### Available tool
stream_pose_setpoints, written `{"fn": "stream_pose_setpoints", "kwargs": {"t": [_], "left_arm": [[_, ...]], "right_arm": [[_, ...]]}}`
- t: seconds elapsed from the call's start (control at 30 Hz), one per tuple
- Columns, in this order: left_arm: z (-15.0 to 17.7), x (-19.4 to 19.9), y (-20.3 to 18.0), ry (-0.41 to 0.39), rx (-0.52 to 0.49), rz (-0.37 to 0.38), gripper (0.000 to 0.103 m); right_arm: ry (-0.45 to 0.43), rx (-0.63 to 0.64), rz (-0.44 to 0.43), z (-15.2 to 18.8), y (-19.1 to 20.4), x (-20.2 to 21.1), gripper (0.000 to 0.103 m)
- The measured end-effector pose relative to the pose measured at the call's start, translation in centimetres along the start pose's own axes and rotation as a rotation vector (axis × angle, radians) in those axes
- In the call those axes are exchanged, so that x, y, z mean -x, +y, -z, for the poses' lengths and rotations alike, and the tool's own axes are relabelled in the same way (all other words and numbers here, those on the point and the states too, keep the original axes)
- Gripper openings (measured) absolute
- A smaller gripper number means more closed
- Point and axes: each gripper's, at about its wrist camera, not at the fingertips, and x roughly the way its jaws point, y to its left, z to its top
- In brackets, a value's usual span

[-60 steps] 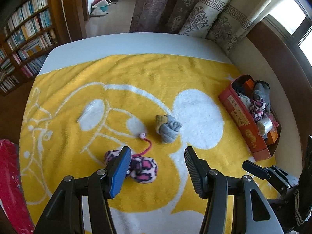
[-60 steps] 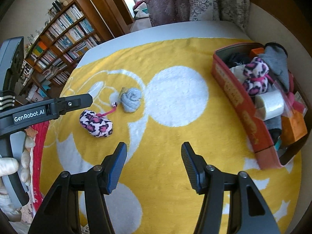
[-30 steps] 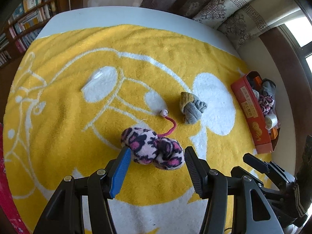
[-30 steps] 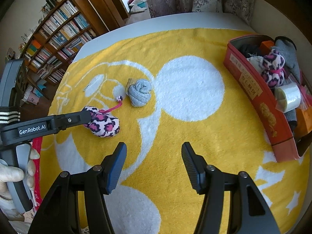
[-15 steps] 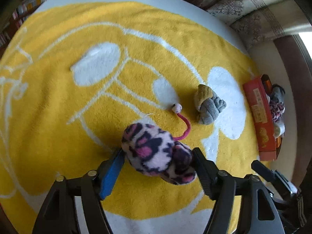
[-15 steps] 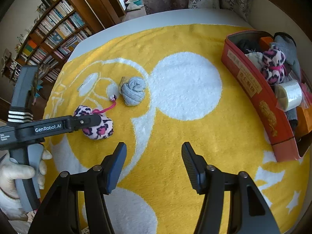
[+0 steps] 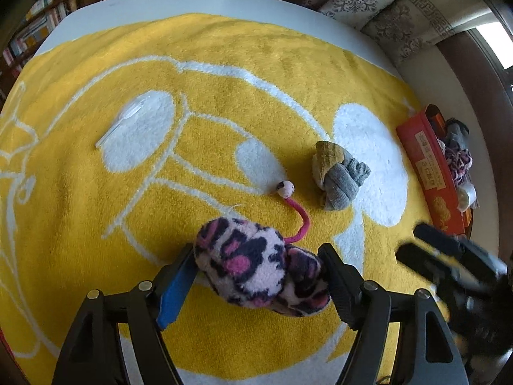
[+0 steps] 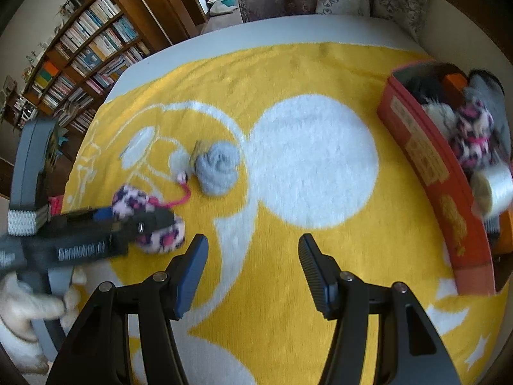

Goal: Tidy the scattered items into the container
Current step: 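Grasp the pink leopard plush with the left tool while the right tool grasps the grey knit ball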

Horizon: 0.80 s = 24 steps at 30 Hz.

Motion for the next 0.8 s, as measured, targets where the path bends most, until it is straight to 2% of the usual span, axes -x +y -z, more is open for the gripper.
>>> {"fn": "stream_pose_setpoints", "kwargs": {"t": [0.27, 0.57, 0.6, 0.67, 0.73, 0.8], "left_arm": [[0.4, 0.1, 0.0, -0.019, -0.018, -0.014, 0.078], [0.8, 0.2, 0.0, -0.044, -0.011, -0.02, 0.079], [0.7, 0.2, -0.1, -0.044, -0.01, -0.024, 0.079], [0.8, -0.1, -0.5, -0.046, -0.013, -0.036, 0.079], [0.8, -0.1, -0.6, -0.047, -0.01, -0.045, 0.079], [0.8, -0.1, -0.5, -0.047, -0.001, -0.046, 0.079]], "right_arm": [[0.023, 0.016, -0.049, -4.7, 1.6, -3.2, 0.063], [0.092, 0.077, -0.032, -5.4, 3.1, -6.7, 0.062], [0.095, 0.083, -0.031, -5.5, 3.2, -6.9, 0.061], [0.102, 0.102, -0.041, -5.5, 3.5, -7.2, 0.05], [0.102, 0.126, -0.038, -5.5, 3.9, -7.3, 0.044], [0.097, 0.15, -0.026, -5.2, 4.2, -7.1, 0.044]]}}
